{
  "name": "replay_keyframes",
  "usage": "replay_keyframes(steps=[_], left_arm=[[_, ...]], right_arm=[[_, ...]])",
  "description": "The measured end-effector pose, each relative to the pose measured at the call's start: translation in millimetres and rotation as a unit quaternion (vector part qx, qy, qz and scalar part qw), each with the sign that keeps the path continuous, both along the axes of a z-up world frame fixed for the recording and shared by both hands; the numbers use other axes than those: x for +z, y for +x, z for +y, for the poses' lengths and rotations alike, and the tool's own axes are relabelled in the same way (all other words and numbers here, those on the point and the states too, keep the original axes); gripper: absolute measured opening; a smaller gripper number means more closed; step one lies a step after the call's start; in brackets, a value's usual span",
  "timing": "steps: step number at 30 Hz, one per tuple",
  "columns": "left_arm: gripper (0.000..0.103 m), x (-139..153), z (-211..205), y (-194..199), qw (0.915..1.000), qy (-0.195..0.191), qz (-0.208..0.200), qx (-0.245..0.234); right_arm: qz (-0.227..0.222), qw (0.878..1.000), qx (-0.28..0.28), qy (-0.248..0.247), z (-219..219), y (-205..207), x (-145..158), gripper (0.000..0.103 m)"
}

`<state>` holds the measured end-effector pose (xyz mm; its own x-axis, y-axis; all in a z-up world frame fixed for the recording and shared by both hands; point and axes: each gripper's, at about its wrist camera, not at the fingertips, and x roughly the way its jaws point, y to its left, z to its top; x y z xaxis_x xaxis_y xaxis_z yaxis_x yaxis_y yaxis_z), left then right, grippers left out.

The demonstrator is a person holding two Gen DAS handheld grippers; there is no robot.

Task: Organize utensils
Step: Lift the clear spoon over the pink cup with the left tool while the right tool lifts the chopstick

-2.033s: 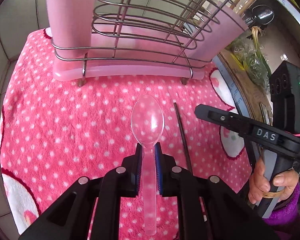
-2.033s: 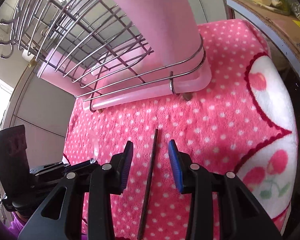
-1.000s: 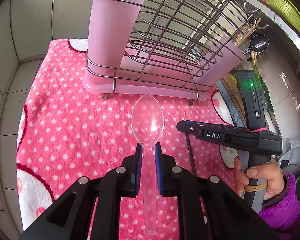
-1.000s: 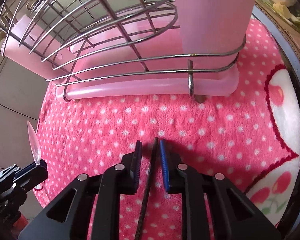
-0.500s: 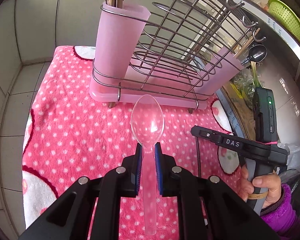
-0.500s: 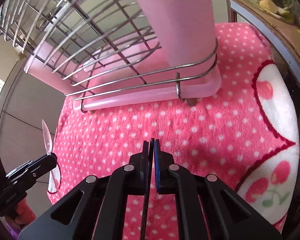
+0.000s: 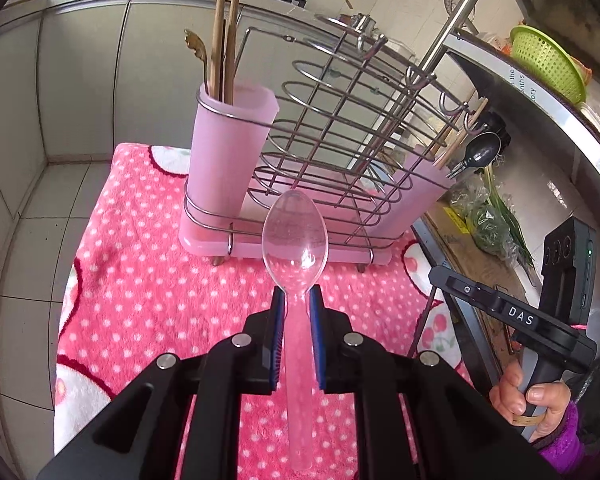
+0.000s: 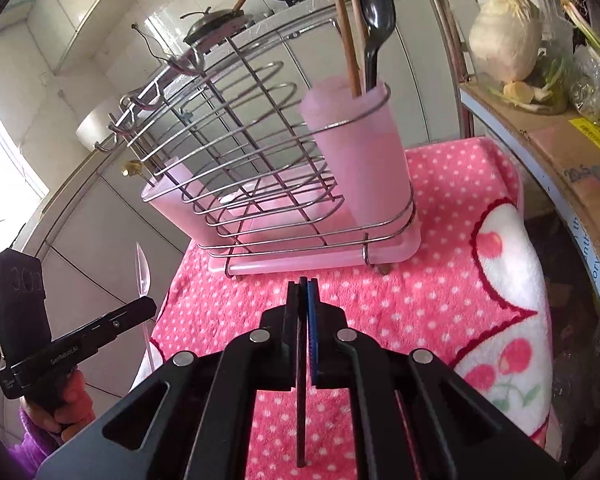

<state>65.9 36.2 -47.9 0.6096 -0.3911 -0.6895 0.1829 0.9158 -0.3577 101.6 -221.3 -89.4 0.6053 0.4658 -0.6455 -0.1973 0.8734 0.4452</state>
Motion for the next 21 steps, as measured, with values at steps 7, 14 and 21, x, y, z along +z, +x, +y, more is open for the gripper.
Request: replay_keyframes(steps=[7, 14, 21], left_arm=[[0.012, 15.0, 0.7, -5.2, 0.9991, -0.001, -0.041, 0.009], [0.012, 29.8, 3.0, -7.0, 0.9974, -0.001, -0.068, 0.022], [0.012, 48.4, 17.5, -3.6, 0.9937, -0.01, -0.096, 0.056]], right_arm=[[-0.046, 0.999, 0.0, -0.003, -19.6, -16.0, 32.5, 0.005], [-0.08, 0.997, -0.003, -0.002, -31.8, -23.7, 63.2, 0.005], [-0.113, 0.994, -0.009, 0.0, -42.9, -24.5, 93.5, 0.005]])
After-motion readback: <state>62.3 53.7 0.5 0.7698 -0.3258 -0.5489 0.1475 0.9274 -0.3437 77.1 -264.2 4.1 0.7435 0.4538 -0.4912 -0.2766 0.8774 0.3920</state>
